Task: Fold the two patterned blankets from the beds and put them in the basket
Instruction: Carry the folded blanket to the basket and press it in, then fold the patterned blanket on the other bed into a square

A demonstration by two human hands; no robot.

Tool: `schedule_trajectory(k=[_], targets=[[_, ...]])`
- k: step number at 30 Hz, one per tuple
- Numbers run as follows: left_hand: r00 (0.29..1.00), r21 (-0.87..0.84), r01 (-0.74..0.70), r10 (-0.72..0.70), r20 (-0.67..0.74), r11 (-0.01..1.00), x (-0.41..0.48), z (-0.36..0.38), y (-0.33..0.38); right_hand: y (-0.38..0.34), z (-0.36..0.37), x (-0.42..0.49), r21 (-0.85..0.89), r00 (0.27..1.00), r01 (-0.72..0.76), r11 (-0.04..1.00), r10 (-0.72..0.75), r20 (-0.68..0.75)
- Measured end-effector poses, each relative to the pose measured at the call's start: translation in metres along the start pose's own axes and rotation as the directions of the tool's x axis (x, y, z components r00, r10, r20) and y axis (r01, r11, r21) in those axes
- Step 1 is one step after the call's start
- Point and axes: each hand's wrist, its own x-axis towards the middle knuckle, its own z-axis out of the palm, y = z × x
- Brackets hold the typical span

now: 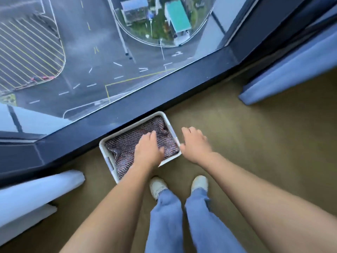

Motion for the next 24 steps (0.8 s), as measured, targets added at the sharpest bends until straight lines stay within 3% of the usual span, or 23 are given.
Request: schedule_trajectory(k=[2,5,9,13,15,19,24], targets=[[0.974,0.187,-0.220,0.225,-0.009,0.957,-0.017,-0.040,0.041,0.022,-0.038,-0.041,0.032,0.996,-0.069,0.997,0.070,-0.055],[0.852,0.362,-0.508,0.519,0.074,0.782,-0.055,-0.082,0.120,0.066,-0.084,-0.117,0.144,0.964,-0.200,0.969,0.221,-0.150],[0.692,0.431,-0.684,0.709,0.131,0.588,-0.128,-0.100,0.245,0.138,-0.115,-0.244,0.291,0.859,-0.363,0.885,0.439,-0.264],[0.526,0.403,-0.813,0.827,0.199,0.420,-0.232,-0.069,0.374,0.223,-0.109,-0.399,0.372,0.731,-0.495,0.785,0.608,-0.310],[0.443,0.381,-0.862,0.861,0.248,0.334,-0.298,-0.039,0.436,0.265,-0.096,-0.485,0.407,0.645,-0.566,0.717,0.693,-0.322],[0.271,0.296,-0.940,0.894,0.356,0.167,-0.439,0.032,0.541,0.331,-0.055,-0.657,0.514,0.398,-0.692,0.507,0.862,-0.314],[0.052,0.219,-0.973,0.866,0.498,-0.067,-0.576,0.104,0.636,0.380,0.003,-0.819,0.644,0.138,-0.724,0.247,0.967,-0.216]])
